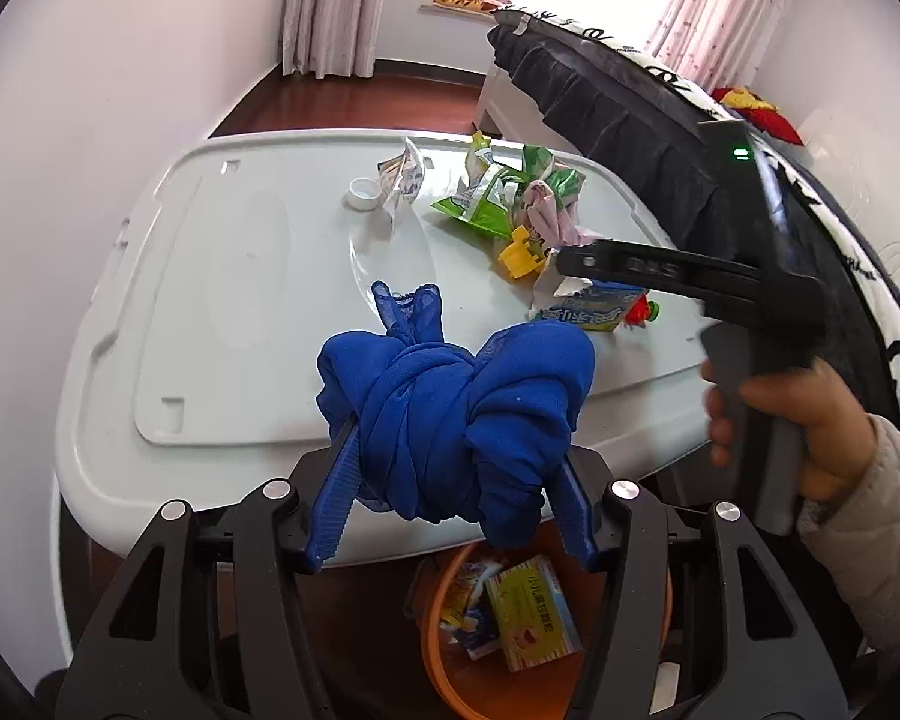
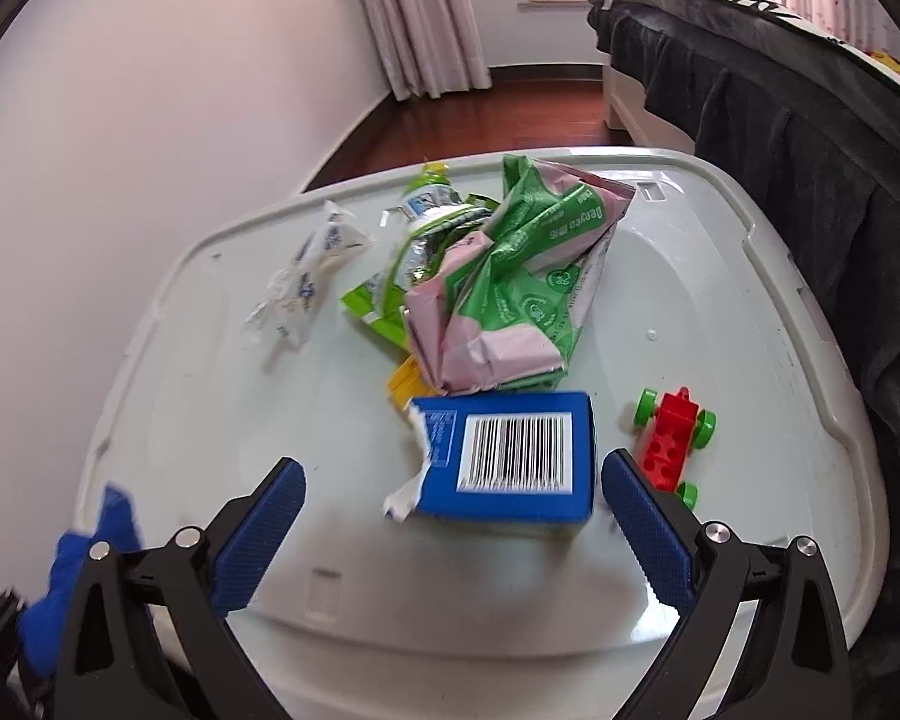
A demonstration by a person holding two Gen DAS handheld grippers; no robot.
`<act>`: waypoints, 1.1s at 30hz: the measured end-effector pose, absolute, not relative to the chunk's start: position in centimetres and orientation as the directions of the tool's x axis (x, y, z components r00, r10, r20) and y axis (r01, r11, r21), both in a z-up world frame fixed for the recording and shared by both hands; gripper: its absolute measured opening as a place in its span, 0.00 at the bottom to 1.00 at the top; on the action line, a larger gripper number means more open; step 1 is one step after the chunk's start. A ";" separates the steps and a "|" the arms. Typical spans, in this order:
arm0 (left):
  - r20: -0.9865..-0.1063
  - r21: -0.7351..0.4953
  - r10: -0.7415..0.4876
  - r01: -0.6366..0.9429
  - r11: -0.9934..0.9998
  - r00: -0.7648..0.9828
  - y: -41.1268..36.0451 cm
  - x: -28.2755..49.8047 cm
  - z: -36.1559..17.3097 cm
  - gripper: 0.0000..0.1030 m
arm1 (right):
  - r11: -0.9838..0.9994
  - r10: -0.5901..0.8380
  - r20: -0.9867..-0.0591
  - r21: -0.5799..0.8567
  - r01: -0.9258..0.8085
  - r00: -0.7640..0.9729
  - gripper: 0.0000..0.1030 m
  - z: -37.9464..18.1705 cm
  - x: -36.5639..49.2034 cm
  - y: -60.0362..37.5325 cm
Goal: Collect trash
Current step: 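Grasp the blue barcode box with the right gripper while the left holds the cloth, then drop the blue cloth and blue box into the orange bucket, opening both grippers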
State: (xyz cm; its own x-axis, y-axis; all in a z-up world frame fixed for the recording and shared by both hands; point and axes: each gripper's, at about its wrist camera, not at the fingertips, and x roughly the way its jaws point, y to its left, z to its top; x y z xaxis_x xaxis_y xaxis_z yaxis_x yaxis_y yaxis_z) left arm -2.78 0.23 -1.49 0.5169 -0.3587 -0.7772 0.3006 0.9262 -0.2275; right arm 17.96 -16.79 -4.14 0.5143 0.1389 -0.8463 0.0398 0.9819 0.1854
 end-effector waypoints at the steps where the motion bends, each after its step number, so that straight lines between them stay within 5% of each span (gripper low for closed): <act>1: -0.774 -0.233 -0.363 0.299 0.925 0.519 0.3 -2.8 -1.5 0.54 | 0.983 0.131 -0.851 0.178 0.044 0.509 0.95 -4.4 18.3 -16.8; 9: -0.762 -0.245 -0.382 0.313 0.918 0.524 0.6 -2.7 -1.5 0.54 | 0.989 0.087 -0.882 0.131 0.063 0.463 0.93 -6.4 19.9 -16.6; 11: -0.762 -0.254 -0.387 0.310 0.916 0.519 0.7 -2.5 -1.7 0.54 | 0.992 0.072 -0.887 0.112 0.062 0.457 0.61 -6.6 20.0 -16.5; 12: -0.763 -0.255 -0.387 0.308 0.916 0.519 0.7 -2.6 -1.7 0.54 | 0.993 0.063 -0.891 0.100 0.060 0.449 0.58 -6.8 20.1 -16.4; 33: -0.778 -0.250 -0.429 0.400 0.882 0.459 -1.2 -7.2 -0.3 0.54 | 0.980 0.186 -0.833 0.192 -0.043 0.521 0.57 1.4 9.0 -18.2</act>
State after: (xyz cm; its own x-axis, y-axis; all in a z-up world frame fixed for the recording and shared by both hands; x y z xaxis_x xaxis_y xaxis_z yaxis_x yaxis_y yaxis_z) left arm -7.16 -1.20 -0.26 0.4592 -0.4289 -0.7779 0.4001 0.8817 -0.2499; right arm 8.99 -18.17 1.35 0.5209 0.1858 -0.8332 -0.0429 0.9805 0.1918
